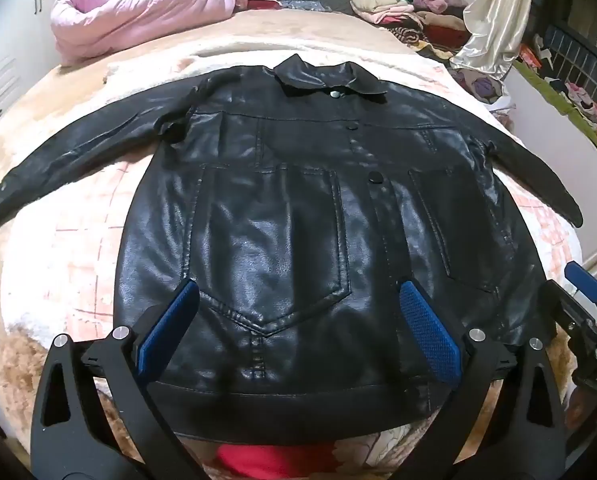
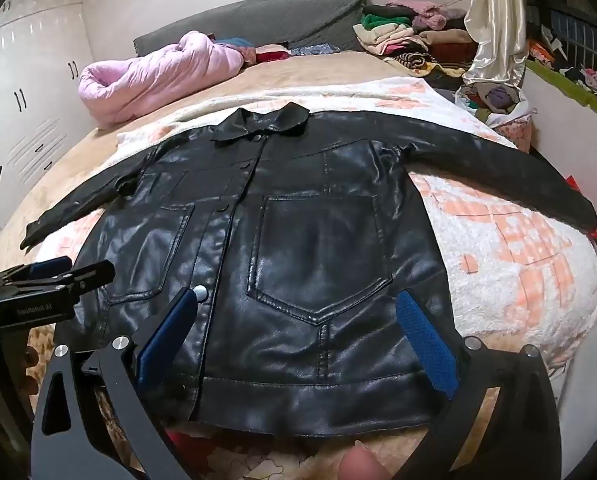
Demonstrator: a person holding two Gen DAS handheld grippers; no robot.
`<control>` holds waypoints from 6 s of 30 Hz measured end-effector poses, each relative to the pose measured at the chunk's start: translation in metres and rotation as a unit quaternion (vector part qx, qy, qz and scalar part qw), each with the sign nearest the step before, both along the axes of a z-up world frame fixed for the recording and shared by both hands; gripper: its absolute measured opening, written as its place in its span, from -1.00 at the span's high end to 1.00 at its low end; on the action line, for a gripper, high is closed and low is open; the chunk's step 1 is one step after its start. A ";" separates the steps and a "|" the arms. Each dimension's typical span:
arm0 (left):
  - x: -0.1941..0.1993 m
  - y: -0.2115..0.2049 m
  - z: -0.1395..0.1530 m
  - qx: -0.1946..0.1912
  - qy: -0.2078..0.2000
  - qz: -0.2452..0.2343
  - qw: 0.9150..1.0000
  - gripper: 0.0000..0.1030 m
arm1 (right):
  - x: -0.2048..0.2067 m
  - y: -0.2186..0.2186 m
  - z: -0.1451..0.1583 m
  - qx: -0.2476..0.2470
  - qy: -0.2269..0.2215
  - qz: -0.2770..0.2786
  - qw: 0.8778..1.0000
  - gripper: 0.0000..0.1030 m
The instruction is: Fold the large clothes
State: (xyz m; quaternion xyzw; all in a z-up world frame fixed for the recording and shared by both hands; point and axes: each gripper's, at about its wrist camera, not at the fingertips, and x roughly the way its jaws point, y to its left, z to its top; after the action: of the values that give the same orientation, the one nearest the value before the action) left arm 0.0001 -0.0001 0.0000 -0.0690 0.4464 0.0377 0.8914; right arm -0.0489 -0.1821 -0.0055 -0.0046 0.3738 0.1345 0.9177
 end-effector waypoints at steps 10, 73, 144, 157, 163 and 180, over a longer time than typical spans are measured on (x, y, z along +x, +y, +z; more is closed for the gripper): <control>0.001 0.000 0.003 -0.005 -0.004 -0.002 1.000 -0.82 | 0.000 0.005 -0.003 -0.003 0.005 0.009 1.000 -0.92; -0.001 -0.005 0.006 -0.002 -0.007 -0.003 1.000 -0.82 | 0.000 0.010 0.000 0.002 0.003 0.014 1.000 -0.92; 0.239 -0.098 0.024 -0.040 -0.010 -0.066 0.997 -0.82 | 0.264 -0.211 0.018 0.082 -0.014 -0.392 0.916 -0.92; 0.288 -0.137 -0.008 -0.042 0.018 -0.106 0.993 -0.82 | 0.238 -0.274 -0.006 0.085 -0.009 -0.511 0.856 -0.92; 0.299 -0.147 -0.019 -0.045 0.030 -0.112 0.992 -0.82 | 0.214 -0.320 -0.032 0.160 0.012 -0.587 0.794 -0.92; 0.331 -0.172 -0.054 -0.011 0.059 -0.125 0.990 -0.82 | 0.206 -0.384 -0.084 0.388 -0.027 -0.547 0.742 0.36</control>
State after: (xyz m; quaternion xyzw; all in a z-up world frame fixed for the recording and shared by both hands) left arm 0.3313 -0.1719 -0.0536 -0.0202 0.5035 -0.0751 0.8605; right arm 0.1568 -0.5664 -0.0890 0.5528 0.2025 -0.2570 0.7664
